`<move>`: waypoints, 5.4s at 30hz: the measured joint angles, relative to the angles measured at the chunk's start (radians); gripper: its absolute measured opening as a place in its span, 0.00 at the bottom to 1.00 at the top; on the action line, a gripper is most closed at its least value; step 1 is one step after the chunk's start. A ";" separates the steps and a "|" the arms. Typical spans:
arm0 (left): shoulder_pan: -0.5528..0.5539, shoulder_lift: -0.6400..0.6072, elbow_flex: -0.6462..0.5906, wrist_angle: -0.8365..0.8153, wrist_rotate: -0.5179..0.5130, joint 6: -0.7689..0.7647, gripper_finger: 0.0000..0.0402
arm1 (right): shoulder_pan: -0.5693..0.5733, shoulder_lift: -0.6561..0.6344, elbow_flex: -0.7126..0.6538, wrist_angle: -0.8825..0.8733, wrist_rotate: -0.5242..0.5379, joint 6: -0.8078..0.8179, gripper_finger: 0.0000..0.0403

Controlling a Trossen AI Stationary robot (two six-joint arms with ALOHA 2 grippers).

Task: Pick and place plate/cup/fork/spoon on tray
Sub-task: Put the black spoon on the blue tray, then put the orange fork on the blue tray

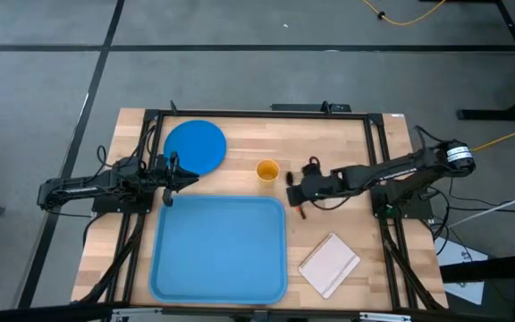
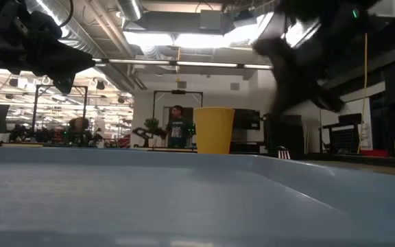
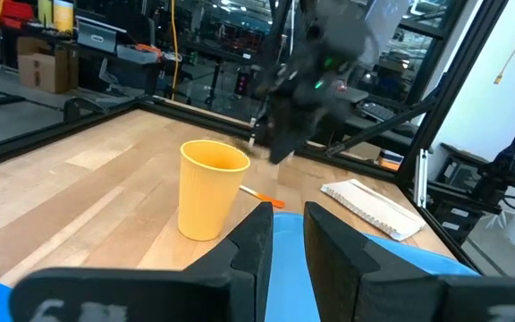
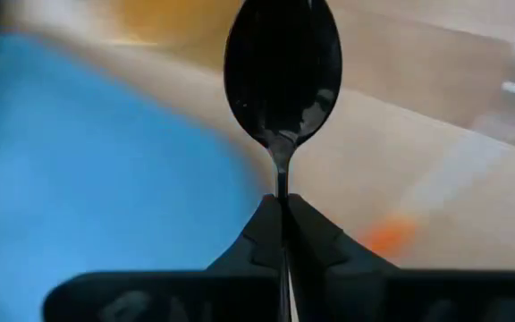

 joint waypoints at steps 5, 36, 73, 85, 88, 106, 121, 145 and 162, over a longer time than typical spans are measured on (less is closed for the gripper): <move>0.000 0.000 0.000 0.000 0.000 0.000 0.15 | 0.098 0.012 0.122 0.145 0.023 -0.077 0.01; 0.000 0.000 0.000 -0.001 -0.004 0.000 0.15 | 0.391 0.811 0.909 -0.543 0.135 0.831 0.01; 0.000 0.000 0.000 0.000 -0.004 0.000 0.15 | 0.373 0.751 0.924 -0.712 0.167 0.672 0.13; 0.000 0.000 0.000 0.000 -0.004 0.000 0.15 | 0.297 0.664 0.920 -1.228 0.217 0.775 0.13; 0.000 0.000 0.000 0.000 -0.004 0.000 0.15 | 0.227 0.666 0.910 -1.243 0.210 0.716 0.13; 0.000 0.000 0.000 0.000 -0.004 0.000 0.15 | -0.129 0.297 0.509 -1.250 0.165 0.425 0.13; 0.000 0.000 0.000 0.000 -0.004 0.000 0.15 | -0.140 0.162 -0.023 -0.137 0.134 0.296 0.13; 0.000 0.000 0.000 0.000 -0.004 0.000 0.15 | -0.165 0.181 -0.046 -0.120 0.037 0.292 0.13; 0.000 0.000 0.000 0.000 -0.004 0.000 0.15 | -0.165 0.207 -0.044 -0.219 0.031 0.295 0.13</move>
